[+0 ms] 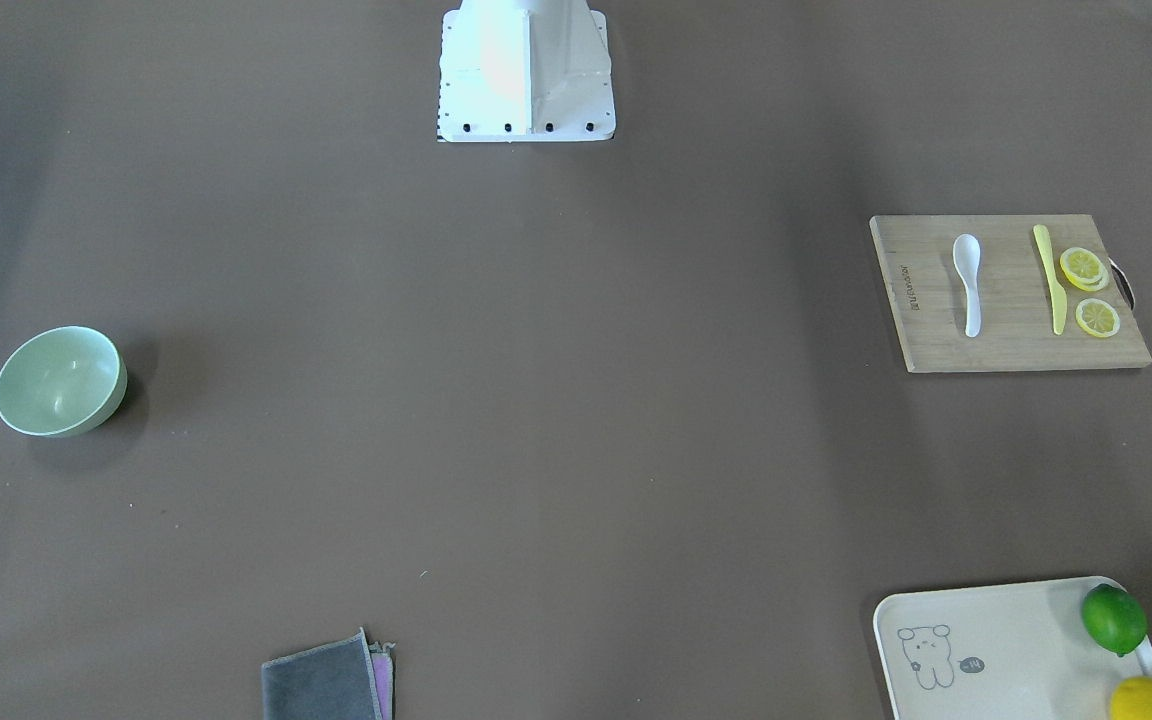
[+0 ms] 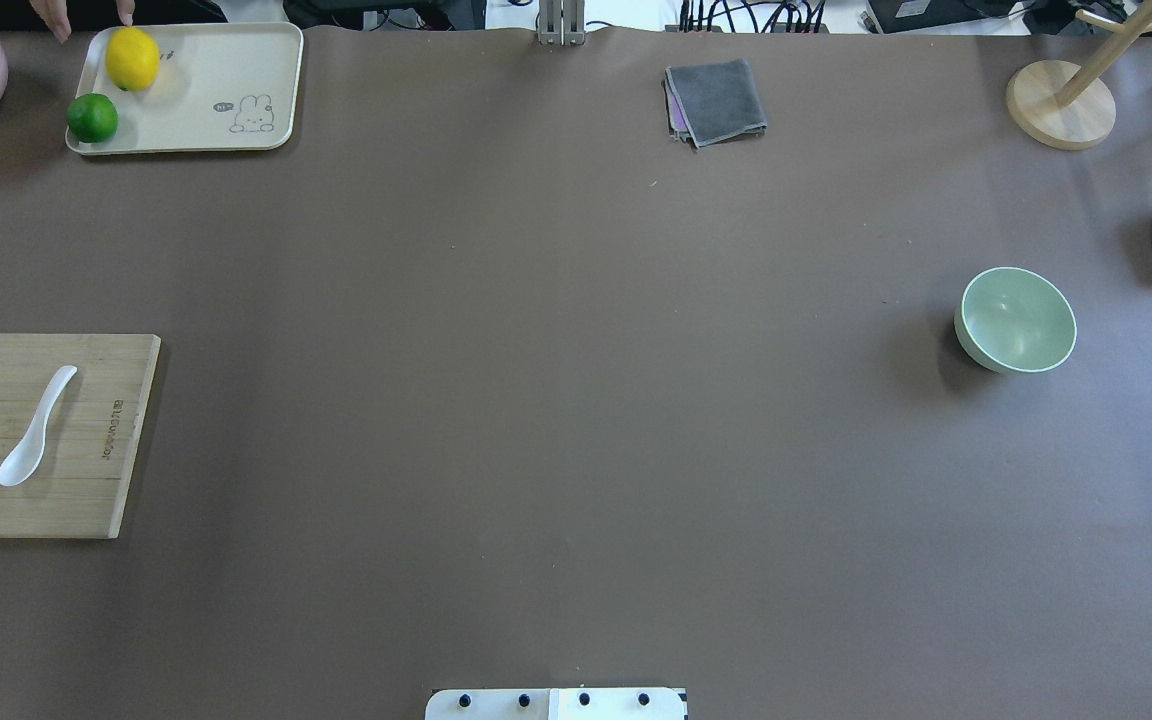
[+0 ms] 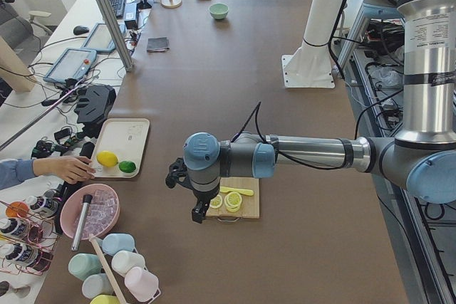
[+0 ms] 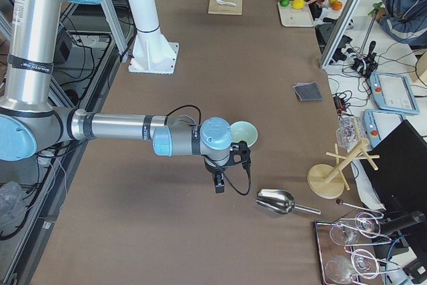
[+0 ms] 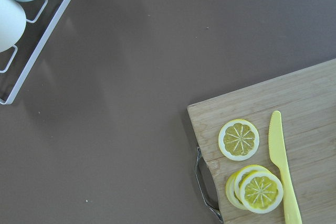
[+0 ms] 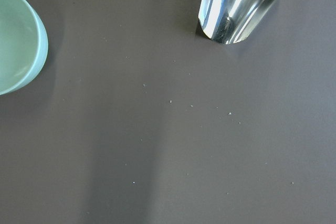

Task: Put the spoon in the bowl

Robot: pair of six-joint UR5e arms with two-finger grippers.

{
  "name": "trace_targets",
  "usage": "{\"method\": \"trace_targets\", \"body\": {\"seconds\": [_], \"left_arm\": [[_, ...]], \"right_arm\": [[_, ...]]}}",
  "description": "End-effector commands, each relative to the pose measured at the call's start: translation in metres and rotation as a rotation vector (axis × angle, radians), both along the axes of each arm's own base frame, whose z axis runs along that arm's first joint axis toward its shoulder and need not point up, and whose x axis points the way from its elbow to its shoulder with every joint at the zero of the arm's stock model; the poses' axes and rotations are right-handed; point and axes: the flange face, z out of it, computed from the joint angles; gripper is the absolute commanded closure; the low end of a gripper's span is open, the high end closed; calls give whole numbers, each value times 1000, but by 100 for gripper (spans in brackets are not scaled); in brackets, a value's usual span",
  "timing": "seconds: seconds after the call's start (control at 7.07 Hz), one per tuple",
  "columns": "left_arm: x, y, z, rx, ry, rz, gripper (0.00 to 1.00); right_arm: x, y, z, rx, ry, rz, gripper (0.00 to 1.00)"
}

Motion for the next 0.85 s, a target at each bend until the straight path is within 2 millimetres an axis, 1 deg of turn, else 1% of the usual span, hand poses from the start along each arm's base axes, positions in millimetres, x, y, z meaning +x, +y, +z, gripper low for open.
{"method": "trace_targets", "body": {"seconds": [0.0, 0.28, 0.57, 0.71], "left_arm": [[1, 0, -1, 3, 4, 1, 2], [2, -2, 0, 3, 3, 2, 2], [2, -2, -4, 16, 3, 5, 2], [2, -4, -5, 17, -1, 4, 2]], "right_arm": [[0, 0, 0, 1, -1, -1, 0], [0, 0, 0, 0, -1, 0, 0], [-1, -2, -1, 49, -2, 0, 0], [0, 1, 1, 48, -4, 1, 0]]}}
